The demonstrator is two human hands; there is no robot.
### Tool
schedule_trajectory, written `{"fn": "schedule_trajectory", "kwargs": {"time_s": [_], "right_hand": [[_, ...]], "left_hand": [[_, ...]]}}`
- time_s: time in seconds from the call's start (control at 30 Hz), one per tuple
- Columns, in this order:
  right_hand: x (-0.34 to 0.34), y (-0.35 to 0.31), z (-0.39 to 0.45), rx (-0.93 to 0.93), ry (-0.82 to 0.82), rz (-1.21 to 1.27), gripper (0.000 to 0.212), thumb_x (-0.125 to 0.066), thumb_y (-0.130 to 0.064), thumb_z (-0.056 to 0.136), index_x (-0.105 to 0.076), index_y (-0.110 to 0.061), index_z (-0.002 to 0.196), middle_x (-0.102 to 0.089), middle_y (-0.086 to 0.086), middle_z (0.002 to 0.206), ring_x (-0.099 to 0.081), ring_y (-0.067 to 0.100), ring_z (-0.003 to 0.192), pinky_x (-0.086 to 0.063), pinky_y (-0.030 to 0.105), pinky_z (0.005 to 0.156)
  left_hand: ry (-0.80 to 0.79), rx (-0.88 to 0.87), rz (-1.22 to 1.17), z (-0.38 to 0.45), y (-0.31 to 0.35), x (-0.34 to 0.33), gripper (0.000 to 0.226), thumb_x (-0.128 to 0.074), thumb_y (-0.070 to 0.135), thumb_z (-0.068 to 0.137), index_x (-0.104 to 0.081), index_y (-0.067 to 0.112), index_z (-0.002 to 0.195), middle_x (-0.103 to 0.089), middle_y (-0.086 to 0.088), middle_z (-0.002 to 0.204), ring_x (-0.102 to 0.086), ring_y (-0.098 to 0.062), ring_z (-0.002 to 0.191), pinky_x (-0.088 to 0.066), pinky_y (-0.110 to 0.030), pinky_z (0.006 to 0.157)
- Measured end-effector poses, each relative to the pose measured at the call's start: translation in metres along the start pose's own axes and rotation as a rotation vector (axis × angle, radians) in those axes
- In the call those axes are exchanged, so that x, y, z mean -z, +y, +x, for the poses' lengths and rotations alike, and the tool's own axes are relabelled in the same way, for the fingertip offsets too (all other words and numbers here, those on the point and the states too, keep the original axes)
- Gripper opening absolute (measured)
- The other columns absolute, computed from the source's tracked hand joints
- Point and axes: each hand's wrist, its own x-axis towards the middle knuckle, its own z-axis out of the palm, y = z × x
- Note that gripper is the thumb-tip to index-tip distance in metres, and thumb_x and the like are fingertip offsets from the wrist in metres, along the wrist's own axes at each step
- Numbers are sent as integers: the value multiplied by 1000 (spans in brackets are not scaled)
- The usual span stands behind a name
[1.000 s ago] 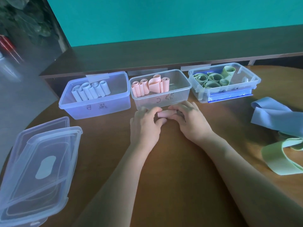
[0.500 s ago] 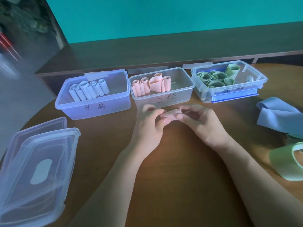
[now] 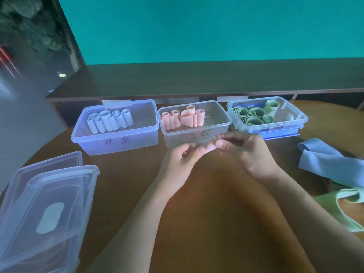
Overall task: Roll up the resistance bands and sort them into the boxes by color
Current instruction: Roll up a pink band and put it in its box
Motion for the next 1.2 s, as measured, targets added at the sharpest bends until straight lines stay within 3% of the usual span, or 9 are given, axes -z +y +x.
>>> {"fn": "schedule_trajectory", "kwargs": {"time_s": [0.1,0.2,0.3,0.43,0.63,0.73,0.8,0.97,1.2], "right_hand": [[11,-15,25,32,73,-129,16,-78,-29,86,-77,-19,99,-75,-4,72,-65,0,64,-49,14,65],[20,-27,58,75,134,-307,10,-79,-30,86,-79,-23,94,-64,-14,56,-53,-2,49,-39,9,52],[22,-30,89,145,100,-520,8,-76,-30,85,-81,-33,79,-59,-1,58,-35,10,49,-31,15,49],[19,-15,129,105,111,-666,9,-79,-25,85,-81,-22,93,-76,-3,92,-58,4,69,-40,13,62],[13,-3,151,26,93,-694,14,-81,-27,85,-80,-21,97,-74,-4,94,-64,11,79,-51,19,66],[14,-1,154,23,95,-692,15,-80,-26,85,-80,-19,99,-75,-2,98,-67,14,84,-58,28,76],[14,-1,153,14,90,-660,15,-81,-26,85,-80,-18,98,-73,-3,95,-64,10,80,-52,19,68],[17,-3,149,23,29,-654,14,-79,-21,87,-79,-16,100,-71,-3,97,-61,10,80,-43,12,62],[17,-12,154,47,-39,-798,12,-76,-17,86,-81,-26,93,-76,-5,96,-68,17,88,-56,29,76]], "left_hand": [[54,15,-142,2,1,1,10,-63,35,98,-65,46,97,-67,40,92,-61,17,94,-48,-6,82],[94,17,-198,5,-1,2,9,-62,42,96,-70,40,101,-71,27,95,-64,7,94,-52,-20,87],[131,1,-293,9,-2,2,20,-62,46,90,-73,34,103,-74,14,94,-66,-1,87,-52,-24,81],[185,-44,-414,13,2,3,26,-67,35,91,-69,35,117,-74,9,107,-68,-13,89,-51,-17,68],[310,-2,-396,19,-2,2,28,-66,35,95,-64,40,123,-76,6,104,-73,-16,79,-54,-22,55],[358,15,-225,23,-11,-1,23,-63,41,96,-65,33,117,-76,11,99,-74,-9,78,-62,-37,75],[388,-7,-157,23,-14,-2,26,-63,42,97,-67,26,117,-76,10,97,-73,-4,78,-61,-42,83],[448,-14,-92,23,-15,-1,27,-60,45,97,-70,25,113,-75,10,91,-71,-4,77,-59,-38,85],[467,-4,-93,23,-16,1,25,-61,44,98,-71,25,111,-75,10,90,-71,-3,75,-58,-30,81]]}}
